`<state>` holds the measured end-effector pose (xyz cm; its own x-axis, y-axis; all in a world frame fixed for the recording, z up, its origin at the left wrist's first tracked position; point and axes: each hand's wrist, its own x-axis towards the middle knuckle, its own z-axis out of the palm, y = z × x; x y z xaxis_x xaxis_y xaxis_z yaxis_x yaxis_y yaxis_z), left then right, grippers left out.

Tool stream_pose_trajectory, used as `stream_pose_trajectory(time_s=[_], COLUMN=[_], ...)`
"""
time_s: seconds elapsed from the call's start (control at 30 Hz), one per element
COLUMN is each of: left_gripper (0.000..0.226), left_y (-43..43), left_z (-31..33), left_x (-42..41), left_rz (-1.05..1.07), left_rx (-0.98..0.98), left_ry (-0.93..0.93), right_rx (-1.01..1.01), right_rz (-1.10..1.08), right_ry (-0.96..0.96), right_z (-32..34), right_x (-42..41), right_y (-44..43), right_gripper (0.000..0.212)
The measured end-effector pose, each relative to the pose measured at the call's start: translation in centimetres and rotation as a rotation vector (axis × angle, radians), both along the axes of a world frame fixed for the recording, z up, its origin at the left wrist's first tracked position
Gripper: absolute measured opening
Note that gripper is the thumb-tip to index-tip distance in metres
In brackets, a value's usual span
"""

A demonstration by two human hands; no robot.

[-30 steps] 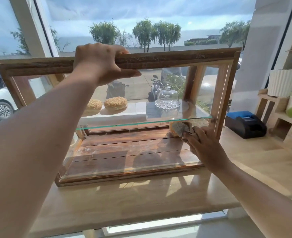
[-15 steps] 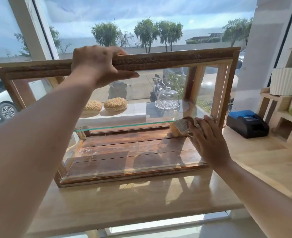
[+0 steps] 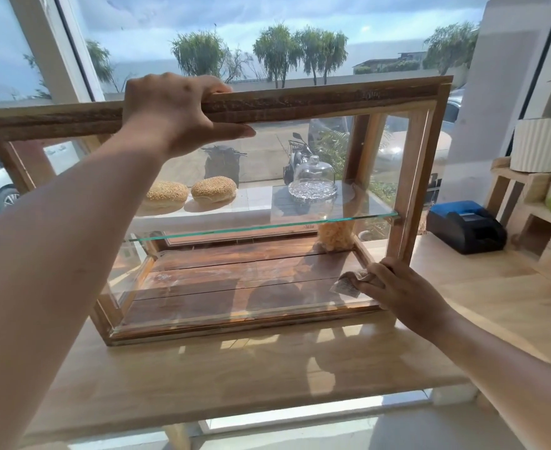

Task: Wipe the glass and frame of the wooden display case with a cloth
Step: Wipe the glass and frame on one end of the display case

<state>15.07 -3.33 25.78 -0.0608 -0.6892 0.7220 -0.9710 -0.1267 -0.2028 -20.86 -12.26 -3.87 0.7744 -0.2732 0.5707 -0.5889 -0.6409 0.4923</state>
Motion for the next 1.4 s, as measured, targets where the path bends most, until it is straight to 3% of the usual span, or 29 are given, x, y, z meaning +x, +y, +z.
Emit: stream_pose_trajectory(time_s=[0.17,0.27,0.57,0.63,0.77,0.9,1.0,1.13,1.4], left_gripper=[0.1,0.097,0.096,0.096,0.096,0.099,0.1,0.099,0.104], left_y=[0.2,0.1,0.4,0.3,0.3,0.4,0.4,0.5,0.2], left_z=[0.0,0.4,0.2,0.0,0.0,0.0,0.1,-0.1,0.1], left_x=[0.0,-0.7,-0.1,-0.2,0.1,0.1,-0.1,-0.1,-0.1], left_rz=[-0.002,-0.005,0.006,-0.003,-0.006,0.01,0.008,0.007,0.032], left_rx=[0.001,0.006,0.008,0.016,0.009,0.02,0.022,0.014,0.034], left_ry=[0.001,0.006,0.001,0.004,-0.008,0.005,0.024,0.016,0.012], right_rx=[0.026,0.023,0.159,0.135,0.118,0.121,0.117,0.135,0.19], right_rz=[0.056,0.042,0.163,0.163,0.175,0.107,-0.048,-0.151,-0.208], right_ry=[0.046,-0.019,-0.136,-0.163,-0.294,-0.099,-0.019,0.044,-0.085], right_z=[-1.9,-3.2,-2.9,-3.1,-3.0,-3.2,-2.8,-1.6,-2.9], right_x=[1.6,2.7,11.8,14.0,14.5,7.6,3.0,-0.9,1.1], right_y=[0.9,1.4,4.3,5.2,5.5,3.8,2.4,1.9,2.9], right_gripper=[0.03,0.015,0.015,0.005,0.022,0.01,0.039,0.043,0.049])
